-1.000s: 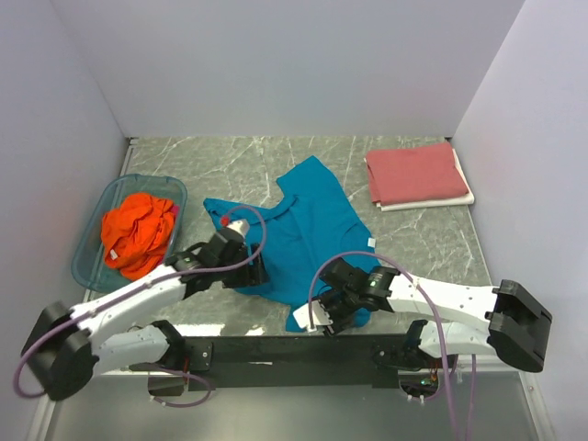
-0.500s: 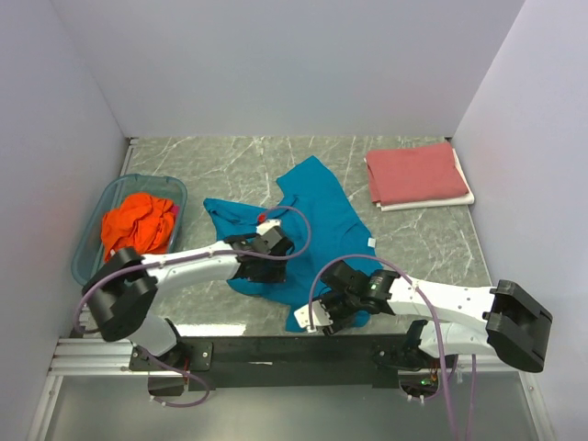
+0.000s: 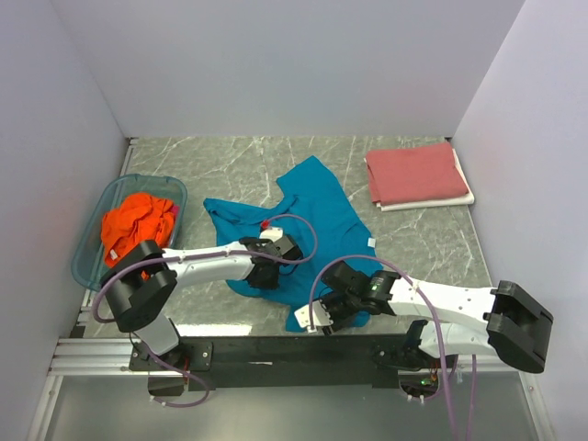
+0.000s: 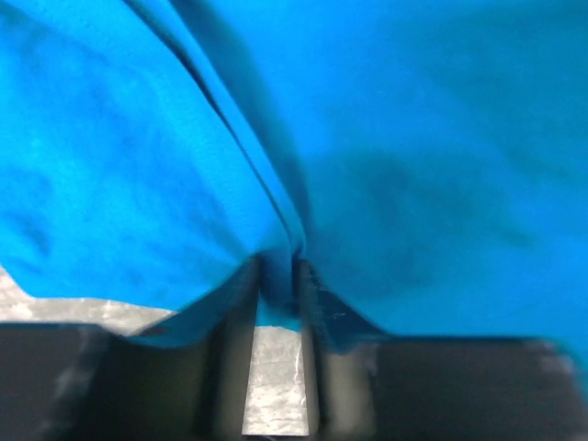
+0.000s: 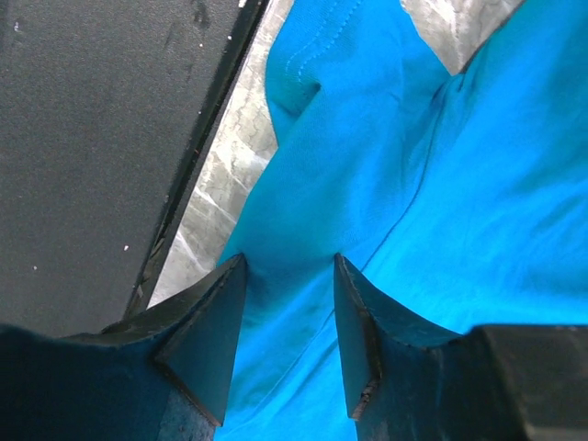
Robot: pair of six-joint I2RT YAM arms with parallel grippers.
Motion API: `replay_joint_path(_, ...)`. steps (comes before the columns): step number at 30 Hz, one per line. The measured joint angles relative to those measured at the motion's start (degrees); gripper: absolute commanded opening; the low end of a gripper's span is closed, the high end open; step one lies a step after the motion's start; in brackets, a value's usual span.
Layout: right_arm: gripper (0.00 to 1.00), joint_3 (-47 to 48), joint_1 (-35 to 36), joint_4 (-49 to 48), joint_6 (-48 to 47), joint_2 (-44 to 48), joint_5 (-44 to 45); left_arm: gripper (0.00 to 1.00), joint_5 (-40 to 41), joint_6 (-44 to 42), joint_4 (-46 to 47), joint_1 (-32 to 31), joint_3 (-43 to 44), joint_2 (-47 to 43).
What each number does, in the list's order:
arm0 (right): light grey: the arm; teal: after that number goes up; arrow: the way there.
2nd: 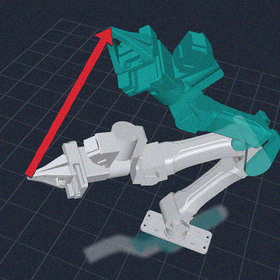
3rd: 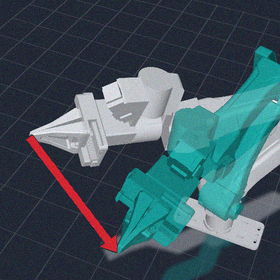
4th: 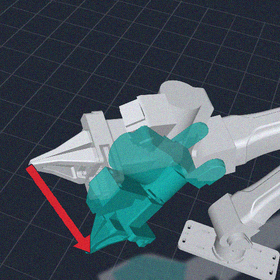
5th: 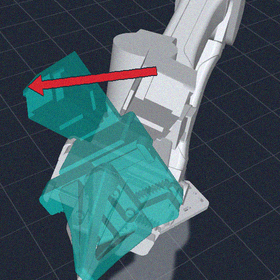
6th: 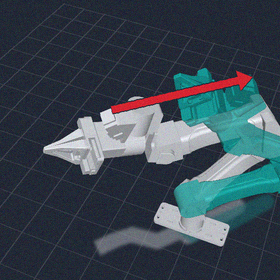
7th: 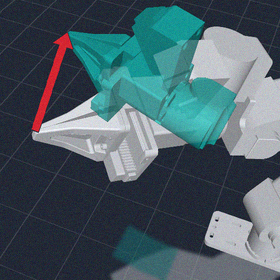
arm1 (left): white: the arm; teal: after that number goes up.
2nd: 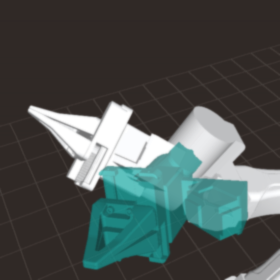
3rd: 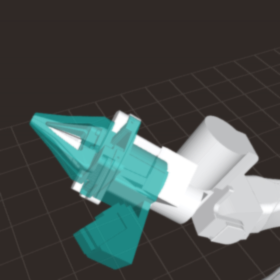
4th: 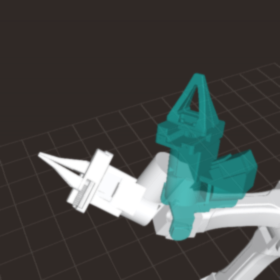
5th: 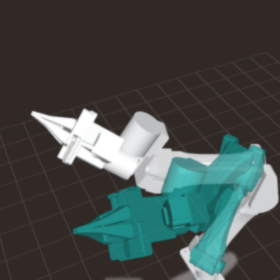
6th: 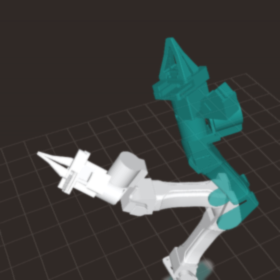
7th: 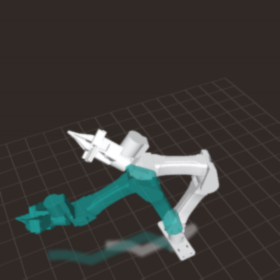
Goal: Fold and stack the t-shirts
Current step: Flatten the tshirt out
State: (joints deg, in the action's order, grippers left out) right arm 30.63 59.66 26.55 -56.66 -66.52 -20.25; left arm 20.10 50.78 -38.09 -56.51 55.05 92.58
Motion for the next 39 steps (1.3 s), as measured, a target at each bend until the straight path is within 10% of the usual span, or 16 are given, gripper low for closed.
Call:
replay_joint_path(4, 0.43, 0.0, 0.0, 0.0, 0.1, 0.5, 0.4, 0.02, 1.6, 0.3, -1.7, -0.4, 0.1, 0.2)
replay_joint_path(14, 0.08, 0.0, 0.0, 0.3, 0.5, 0.1, 1.6, 0.0, 3.7, 5.2, -4.8, -0.5, -3.7, -16.4)
replay_joint_path(25, 0.03, 9.8, -8.7, 17.0, -2.5, 13.9, 1.8, 0.0, 2.4, 11.0, -12.9, 8.6, -6.7, -51.3)
replay_joint_path(39, 0.0, 9.2, -24.3, 18.4, -4.3, 17.0, 9.7, 0.0, 12.7, 12.1, -24.9, 10.3, 6.7, -52.7)
